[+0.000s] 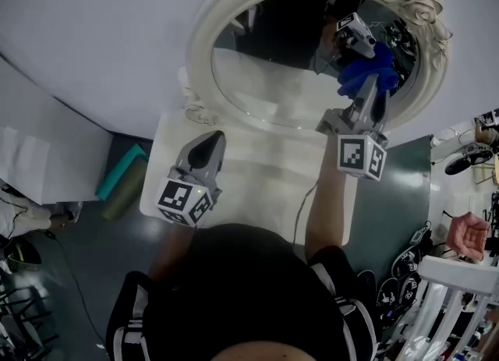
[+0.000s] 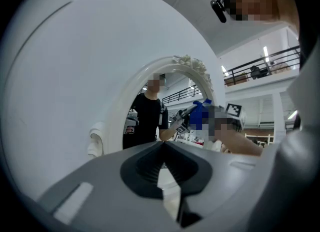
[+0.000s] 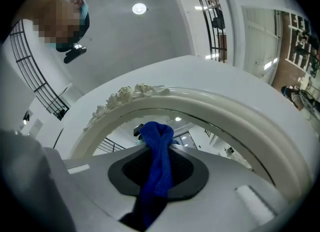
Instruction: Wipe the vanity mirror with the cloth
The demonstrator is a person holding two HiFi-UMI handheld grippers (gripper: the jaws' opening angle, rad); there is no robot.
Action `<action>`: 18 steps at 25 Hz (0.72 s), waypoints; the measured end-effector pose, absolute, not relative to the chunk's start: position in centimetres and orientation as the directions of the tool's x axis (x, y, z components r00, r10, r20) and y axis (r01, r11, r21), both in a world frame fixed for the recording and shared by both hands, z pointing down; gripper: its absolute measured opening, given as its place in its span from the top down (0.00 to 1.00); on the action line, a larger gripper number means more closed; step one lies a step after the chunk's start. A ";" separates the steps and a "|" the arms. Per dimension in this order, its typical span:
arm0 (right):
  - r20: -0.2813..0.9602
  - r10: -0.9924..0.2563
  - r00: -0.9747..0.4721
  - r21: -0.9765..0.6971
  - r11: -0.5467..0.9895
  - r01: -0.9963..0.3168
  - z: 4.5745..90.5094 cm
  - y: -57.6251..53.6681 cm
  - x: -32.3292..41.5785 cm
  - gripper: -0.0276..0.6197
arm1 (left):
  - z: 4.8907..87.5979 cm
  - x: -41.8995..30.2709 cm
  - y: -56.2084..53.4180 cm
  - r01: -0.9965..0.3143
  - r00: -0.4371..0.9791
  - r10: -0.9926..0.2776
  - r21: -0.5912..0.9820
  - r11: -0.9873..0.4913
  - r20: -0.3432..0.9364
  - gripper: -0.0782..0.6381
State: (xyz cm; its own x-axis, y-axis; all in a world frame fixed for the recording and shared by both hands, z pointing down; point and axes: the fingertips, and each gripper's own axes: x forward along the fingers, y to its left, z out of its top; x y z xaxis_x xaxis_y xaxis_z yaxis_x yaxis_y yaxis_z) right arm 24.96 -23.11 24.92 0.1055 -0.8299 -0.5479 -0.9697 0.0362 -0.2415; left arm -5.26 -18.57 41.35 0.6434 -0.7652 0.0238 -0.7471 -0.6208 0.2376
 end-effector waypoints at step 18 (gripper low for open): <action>-0.400 -0.894 -0.204 0.332 0.066 -0.941 16.8 -26.4 13.4 0.86 | 42.0 -5.8 -18.4 -0.757 0.629 -0.777 0.252 -0.602 0.031 0.88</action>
State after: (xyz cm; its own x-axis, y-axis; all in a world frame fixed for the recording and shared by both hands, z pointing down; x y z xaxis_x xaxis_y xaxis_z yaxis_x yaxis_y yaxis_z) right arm 13.38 -26.39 16.77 -0.2038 -0.8937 -0.3997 -0.9410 0.0660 0.3320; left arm -5.78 -18.41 42.04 0.6286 -0.7772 0.0309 -0.7572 -0.6024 0.2525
